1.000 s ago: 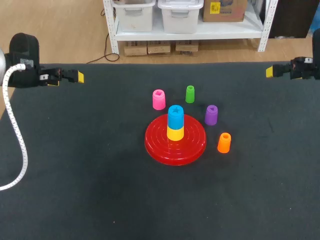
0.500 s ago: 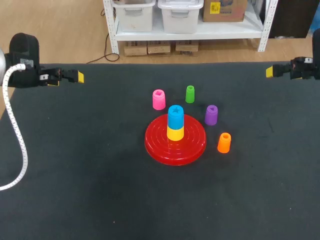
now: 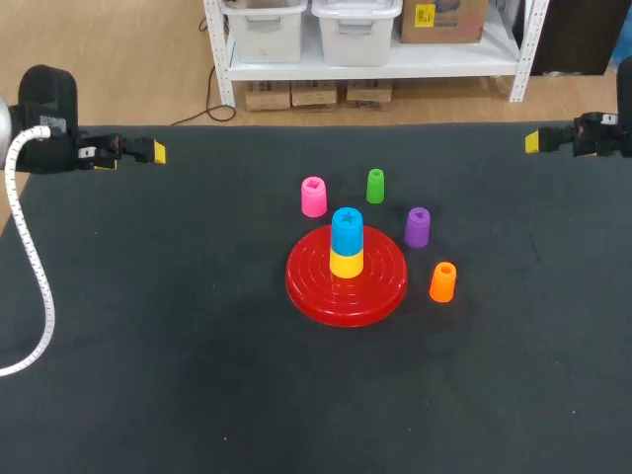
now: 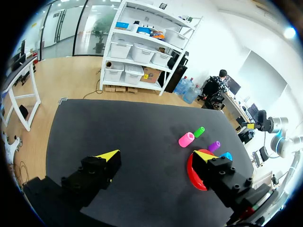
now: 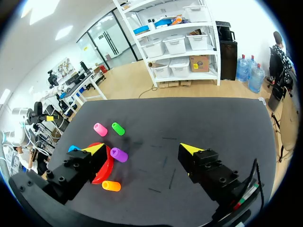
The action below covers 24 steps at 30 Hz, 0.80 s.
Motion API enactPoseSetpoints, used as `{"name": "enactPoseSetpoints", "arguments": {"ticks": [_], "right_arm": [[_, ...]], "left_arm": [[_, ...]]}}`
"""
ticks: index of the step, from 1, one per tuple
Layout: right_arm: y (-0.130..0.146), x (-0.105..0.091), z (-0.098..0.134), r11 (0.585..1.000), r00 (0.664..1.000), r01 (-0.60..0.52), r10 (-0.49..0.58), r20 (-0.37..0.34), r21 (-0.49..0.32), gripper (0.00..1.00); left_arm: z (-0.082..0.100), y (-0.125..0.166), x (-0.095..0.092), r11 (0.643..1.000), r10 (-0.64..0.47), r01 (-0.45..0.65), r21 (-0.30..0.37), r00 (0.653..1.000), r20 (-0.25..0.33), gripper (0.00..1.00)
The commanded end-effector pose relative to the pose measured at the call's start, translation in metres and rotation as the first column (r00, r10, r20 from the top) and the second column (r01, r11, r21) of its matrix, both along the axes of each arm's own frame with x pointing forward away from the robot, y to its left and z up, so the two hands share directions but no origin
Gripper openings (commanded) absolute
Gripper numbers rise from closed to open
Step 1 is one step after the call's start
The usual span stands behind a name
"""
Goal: Pick up and stack the cylinders on the red base in this order: pink,purple,orange,green
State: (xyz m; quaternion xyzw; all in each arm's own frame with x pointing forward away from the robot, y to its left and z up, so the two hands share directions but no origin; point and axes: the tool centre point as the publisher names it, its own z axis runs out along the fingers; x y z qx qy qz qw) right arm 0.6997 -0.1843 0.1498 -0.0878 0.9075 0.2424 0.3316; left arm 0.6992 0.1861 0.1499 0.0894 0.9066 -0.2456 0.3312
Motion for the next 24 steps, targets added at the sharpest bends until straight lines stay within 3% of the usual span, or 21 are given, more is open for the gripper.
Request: {"name": "enactPoseSetpoints", "arguments": {"ticks": [1,23,24], "right_arm": [[-0.0001,0.0001,0.0002,1.000,1.000,-0.001,0.001,-0.001,0.000,1.00],[-0.0001,0.0001,0.0002,1.000,1.000,-0.001,0.001,-0.001,0.000,1.00],[-0.0001,0.0001,0.0002,1.000,1.000,-0.001,0.001,-0.001,0.000,1.00]], "left_arm": [[0.0009,-0.0014,0.0005,1.000,0.004,-0.004,0.007,1.000,-0.005,1.00],[0.0009,-0.0014,0.0005,1.000,0.004,-0.004,0.007,1.000,-0.005,1.00],[0.0008,-0.0070,-0.0012,0.998,-0.054,0.054,0.035,0.999,-0.006,1.00]]}}
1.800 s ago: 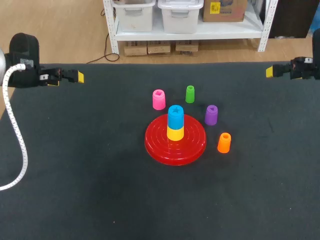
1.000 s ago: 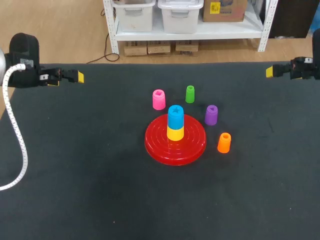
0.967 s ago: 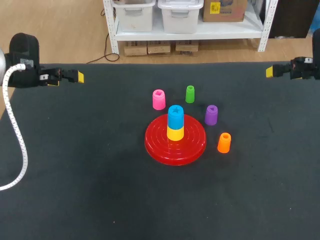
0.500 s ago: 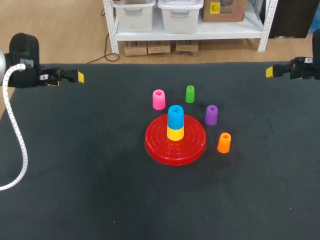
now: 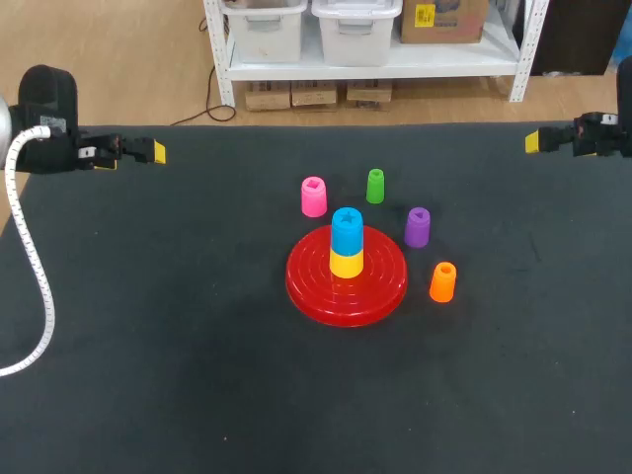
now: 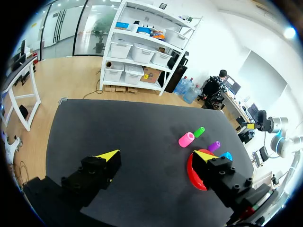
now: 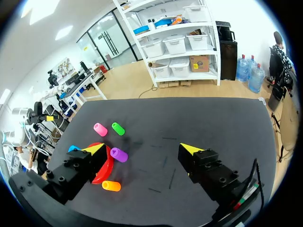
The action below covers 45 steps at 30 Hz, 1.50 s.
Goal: Pick up and stack the cylinders on the red base in this order: pink,purple,orange,green
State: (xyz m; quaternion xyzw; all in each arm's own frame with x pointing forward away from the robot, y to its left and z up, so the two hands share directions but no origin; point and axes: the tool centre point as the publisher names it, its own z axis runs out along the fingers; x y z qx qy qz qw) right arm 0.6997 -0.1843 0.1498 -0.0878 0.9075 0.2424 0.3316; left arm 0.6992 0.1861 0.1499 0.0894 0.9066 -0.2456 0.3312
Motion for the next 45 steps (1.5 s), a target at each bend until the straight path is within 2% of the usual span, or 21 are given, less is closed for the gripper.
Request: {"name": "enactPoseSetpoints", "arguments": {"ticks": [1,3,4,6,8,11,13,15,16,17,18,21,26,28,45], "right_arm": [[0.000,0.000,0.000,1.000,1.000,-0.001,0.001,-0.001,0.000,1.00],[0.000,0.000,0.000,1.000,1.000,-0.001,0.001,-0.001,0.000,1.00],[0.000,0.000,0.000,1.000,1.000,-0.001,0.001,-0.001,0.000,1.00],[0.000,0.000,0.000,1.000,1.000,-0.001,0.001,-0.001,0.000,1.00],[0.000,0.000,0.000,1.000,1.000,-0.001,0.001,-0.001,0.000,1.00],[0.000,0.000,0.000,1.000,1.000,-0.001,0.001,-0.001,0.000,1.00],[0.000,0.000,0.000,1.000,1.000,-0.001,0.001,-0.001,0.000,1.00],[0.000,0.000,0.000,1.000,1.000,-0.001,0.001,-0.001,0.000,1.00],[0.000,0.000,0.000,1.000,1.000,-0.001,0.001,-0.001,0.000,1.00],[0.000,0.000,0.000,1.000,1.000,-0.001,0.001,-0.001,0.000,1.00],[0.000,0.000,0.000,1.000,1.000,-0.001,0.001,-0.001,0.000,1.00],[0.000,0.000,0.000,1.000,1.000,-0.001,0.001,-0.001,0.000,1.00],[0.000,0.000,0.000,1.000,1.000,-0.001,0.001,-0.001,0.000,1.00],[0.000,0.000,0.000,1.000,1.000,-0.001,0.001,-0.001,0.000,1.00],[0.000,0.000,0.000,1.000,1.000,-0.001,0.001,-0.001,0.000,1.00]], "left_arm": [[0.001,-0.012,-0.004,0.990,-0.126,0.125,0.061,0.992,0.007,1.00],[0.001,-0.025,-0.014,0.957,-0.276,0.273,0.103,0.961,0.018,1.00],[0.002,-0.029,-0.019,0.936,-0.342,0.339,0.093,0.939,0.021,1.00],[0.006,-0.039,-0.032,0.871,-0.485,0.477,0.114,0.873,0.048,1.00],[0.008,-0.042,-0.039,0.836,-0.545,0.535,0.121,0.835,0.079,1.00],[0.014,-0.045,-0.050,0.755,-0.655,0.642,0.132,0.746,0.120,1.00],[0.018,-0.044,-0.057,0.713,-0.701,0.692,0.114,0.697,0.154,1.00],[0.022,-0.043,-0.062,0.678,-0.735,0.723,0.135,0.660,0.156,1.00],[0.023,-0.042,-0.063,0.670,-0.742,0.730,0.134,0.652,0.158,1.00],[0.023,-0.039,-0.064,0.670,-0.742,0.730,0.134,0.652,0.157,1.00],[0.023,-0.034,-0.063,0.679,-0.734,0.717,0.157,0.662,0.151,1.00],[0.021,-0.026,-0.059,0.706,-0.708,0.690,0.161,0.690,0.151,1.00],[0.021,-0.023,-0.051,0.727,-0.686,0.663,0.176,0.713,0.146,1.00],[0.020,-0.024,-0.047,0.743,-0.666,0.643,0.184,0.737,0.117,1.00],[0.020,-0.024,-0.047,0.743,-0.666,0.643,0.184,0.737,0.117,1.00]]}}
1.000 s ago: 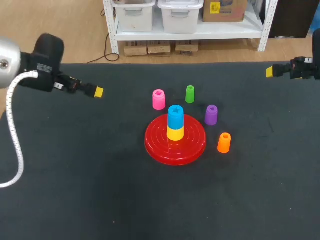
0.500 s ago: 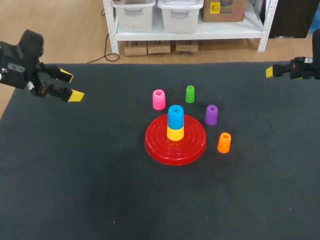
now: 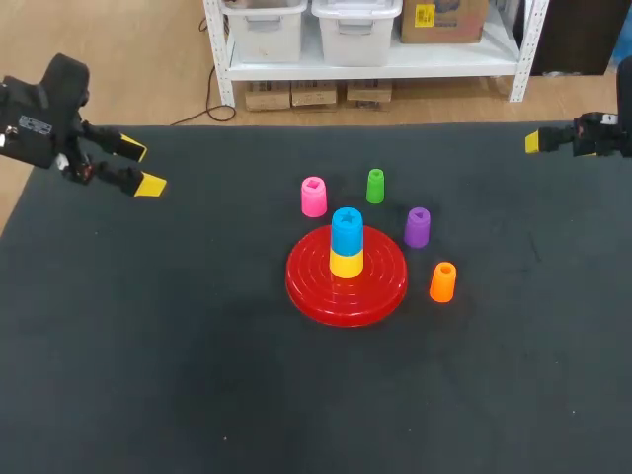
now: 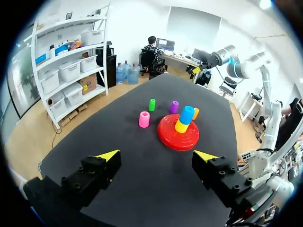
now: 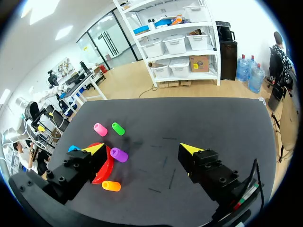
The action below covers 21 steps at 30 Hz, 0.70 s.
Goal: Pick up and stack the cylinders on the red base in this order: pink,purple,orange,green
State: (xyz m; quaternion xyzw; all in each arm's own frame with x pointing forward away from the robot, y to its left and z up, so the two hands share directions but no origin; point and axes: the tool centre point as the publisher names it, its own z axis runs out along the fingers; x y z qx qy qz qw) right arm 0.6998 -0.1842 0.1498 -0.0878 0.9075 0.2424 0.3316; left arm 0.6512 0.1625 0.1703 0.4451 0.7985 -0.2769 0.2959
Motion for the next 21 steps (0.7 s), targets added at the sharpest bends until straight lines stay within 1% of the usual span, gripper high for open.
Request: {"name": "enactPoseSetpoints", "arguments": {"ticks": [1,2,4,5,6,7,9,11,12,13,15,16,17,18,19,21], "right_arm": [[0.007,0.010,0.007,1.000,1.000,-0.017,0.017,-0.011,0.004,1.00],[0.020,0.022,0.015,0.998,0.998,-0.056,0.056,0.000,-0.018,1.00],[0.040,0.036,0.024,0.994,0.995,-0.099,0.100,0.007,-0.035,1.00],[0.052,0.045,0.025,0.991,0.993,-0.115,0.115,-0.008,-0.062,1.00],[0.064,0.052,0.027,0.988,0.992,-0.129,0.129,-0.008,-0.089,1.00],[0.084,0.060,0.029,0.978,0.985,-0.168,0.171,0.010,-0.125,1.00],[0.110,0.070,0.024,0.958,0.976,-0.218,0.212,-0.051,-0.185,1.00],[0.123,0.073,0.022,0.946,0.971,-0.240,0.231,-0.066,-0.219,1.00],[0.140,0.075,0.019,0.931,0.963,-0.271,0.261,-0.071,-0.243,1.00],[0.157,0.078,0.013,0.915,0.953,-0.301,0.282,-0.110,-0.267,1.00],[0.178,0.079,0.005,0.893,0.943,-0.332,0.303,-0.139,-0.304,1.00],[0.184,0.079,0.002,0.885,0.937,-0.346,0.313,-0.153,-0.310,1.00],[0.196,0.078,-0.002,0.872,0.924,-0.376,0.330,-0.192,-0.312,1.00],[0.202,0.078,-0.005,0.861,0.919,-0.389,0.338,-0.202,-0.328,1.00],[0.213,0.075,-0.009,0.837,0.911,-0.410,0.361,-0.198,-0.362,1.00],[0.229,0.072,-0.017,0.812,0.896,-0.442,0.382,-0.225,-0.381,1.00]], "left_arm": [[0.000,0.000,0.001,1.000,-0.002,0.002,0.000,1.000,-0.001,1.00],[0.000,0.000,0.001,1.000,-0.002,0.002,0.000,1.000,-0.001,1.00],[0.000,0.000,0.001,1.000,-0.002,0.002,0.000,1.000,-0.001,1.00],[0.000,0.000,0.001,1.000,-0.002,0.002,0.000,1.000,-0.001,1.00],[0.000,0.000,0.001,1.000,-0.002,0.002,0.000,1.000,-0.001,1.00],[0.000,0.000,0.001,1.000,-0.002,0.002,0.000,1.000,-0.001,1.00],[0.000,0.000,0.001,1.000,-0.002,0.002,0.000,1.000,-0.001,1.00],[0.000,0.000,0.001,1.000,-0.002,0.002,0.000,1.000,-0.001,1.00],[0.000,0.000,0.001,1.000,-0.002,0.002,0.000,1.000,-0.001,1.00],[0.000,0.000,0.001,1.000,-0.002,0.002,0.000,1.000,-0.001,1.00],[0.000,0.000,0.001,1.000,-0.002,0.002,0.000,1.000,-0.001,1.00],[0.000,0.000,0.001,1.000,-0.002,0.002,0.000,1.000,-0.001,1.00],[0.000,0.000,0.001,1.000,-0.002,0.002,0.000,1.000,-0.001,1.00],[0.000,0.000,0.001,1.000,-0.002,0.002,0.000,1.000,-0.001,1.00],[0.000,0.000,0.001,1.000,-0.002,0.002,0.000,1.000,-0.001,1.00],[0.000,0.000,0.001,1.000,-0.002,0.002,0.000,1.000,-0.001,1.00]]}}
